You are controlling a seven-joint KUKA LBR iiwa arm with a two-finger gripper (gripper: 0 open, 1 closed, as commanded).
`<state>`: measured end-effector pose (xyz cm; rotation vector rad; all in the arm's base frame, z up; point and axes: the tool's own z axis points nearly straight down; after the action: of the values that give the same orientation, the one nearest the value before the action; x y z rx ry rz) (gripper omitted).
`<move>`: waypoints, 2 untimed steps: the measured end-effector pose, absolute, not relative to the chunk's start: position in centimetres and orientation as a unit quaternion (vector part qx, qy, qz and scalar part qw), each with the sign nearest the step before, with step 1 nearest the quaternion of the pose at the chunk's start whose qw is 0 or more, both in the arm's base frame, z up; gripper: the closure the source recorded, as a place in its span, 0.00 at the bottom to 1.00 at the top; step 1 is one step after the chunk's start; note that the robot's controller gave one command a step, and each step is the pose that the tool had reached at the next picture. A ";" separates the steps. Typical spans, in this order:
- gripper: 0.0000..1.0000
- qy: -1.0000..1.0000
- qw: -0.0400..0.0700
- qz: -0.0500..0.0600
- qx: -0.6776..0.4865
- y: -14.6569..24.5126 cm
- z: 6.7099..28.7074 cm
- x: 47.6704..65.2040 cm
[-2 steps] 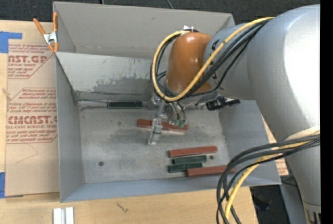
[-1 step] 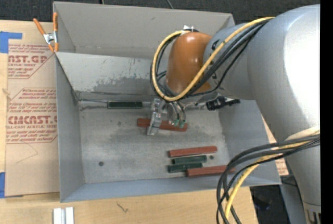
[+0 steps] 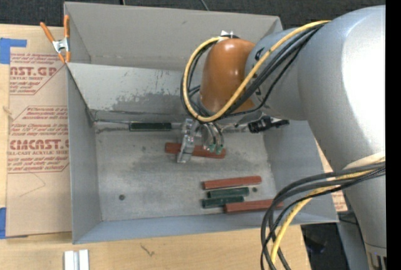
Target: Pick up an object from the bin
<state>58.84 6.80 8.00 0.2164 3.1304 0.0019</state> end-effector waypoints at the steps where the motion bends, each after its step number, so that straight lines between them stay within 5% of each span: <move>1: 0.00 0.998 -0.001 0.000 0.068 6.1 17.0 58.3; 2: 0.00 0.998 -0.001 0.001 0.068 5.6 23.2 58.1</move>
Offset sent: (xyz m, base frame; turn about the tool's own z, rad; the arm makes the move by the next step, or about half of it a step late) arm 0.0000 0.0000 0.0000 0.0000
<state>58.10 5.56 23.16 0.2133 3.1357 0.0017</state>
